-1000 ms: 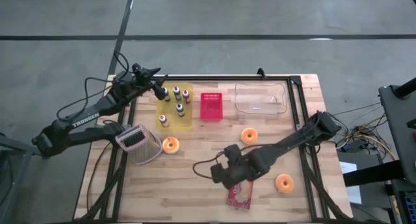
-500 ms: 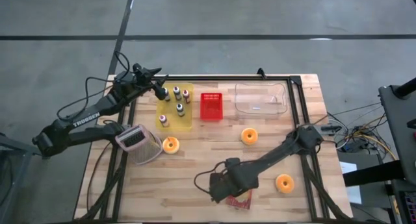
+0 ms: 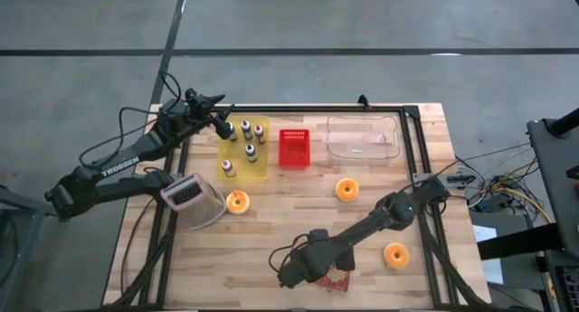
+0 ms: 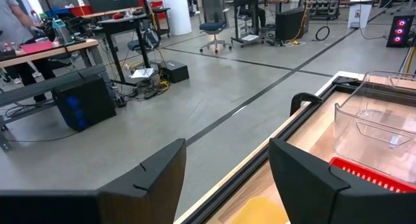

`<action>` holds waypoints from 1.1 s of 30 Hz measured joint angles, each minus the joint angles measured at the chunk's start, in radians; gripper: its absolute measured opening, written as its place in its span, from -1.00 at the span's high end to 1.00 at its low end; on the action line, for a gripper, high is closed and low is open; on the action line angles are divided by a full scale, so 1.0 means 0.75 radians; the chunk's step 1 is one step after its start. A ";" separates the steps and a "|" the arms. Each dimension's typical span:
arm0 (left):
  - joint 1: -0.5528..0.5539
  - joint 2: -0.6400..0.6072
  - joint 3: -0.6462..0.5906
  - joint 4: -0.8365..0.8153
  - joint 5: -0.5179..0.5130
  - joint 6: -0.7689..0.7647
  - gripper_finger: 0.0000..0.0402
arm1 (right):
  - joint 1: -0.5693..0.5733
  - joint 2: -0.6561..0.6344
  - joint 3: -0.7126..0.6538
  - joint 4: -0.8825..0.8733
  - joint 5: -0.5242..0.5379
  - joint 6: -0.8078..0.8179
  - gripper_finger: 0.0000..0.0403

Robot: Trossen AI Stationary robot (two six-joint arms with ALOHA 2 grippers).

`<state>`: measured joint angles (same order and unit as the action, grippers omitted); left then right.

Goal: Pick & Place Food Item
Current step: Put the red popcorn bag into the transparent bin

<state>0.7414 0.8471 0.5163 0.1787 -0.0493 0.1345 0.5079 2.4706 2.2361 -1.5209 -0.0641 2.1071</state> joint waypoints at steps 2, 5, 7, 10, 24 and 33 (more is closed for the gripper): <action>0.000 0.000 -0.001 0.000 0.000 0.000 -0.11 | 0.000 0.017 0.010 -0.001 -0.021 0.000 -0.62; 0.000 0.000 -0.001 0.000 0.000 0.000 -0.11 | 0.000 0.036 0.004 -0.001 -0.057 0.001 -0.62; 0.000 0.000 -0.001 0.000 0.000 0.001 -0.11 | 0.000 0.045 -0.004 -0.012 -0.087 0.011 -0.62; 0.000 0.000 -0.001 0.000 0.000 0.002 -0.11 | 0.000 0.046 -0.028 -0.012 -0.118 0.011 -0.62; 0.000 0.000 -0.001 0.000 0.000 0.002 -0.11 | 0.001 0.038 -0.110 0.066 -0.146 0.011 -0.62; 0.000 0.000 -0.001 0.000 0.000 0.002 -0.11 | 0.001 0.033 -0.177 0.146 -0.189 0.018 -0.60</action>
<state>0.7414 0.8471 0.5158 0.1787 -0.0490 0.1356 0.5087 2.4953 2.1030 -1.4117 -0.2061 2.1205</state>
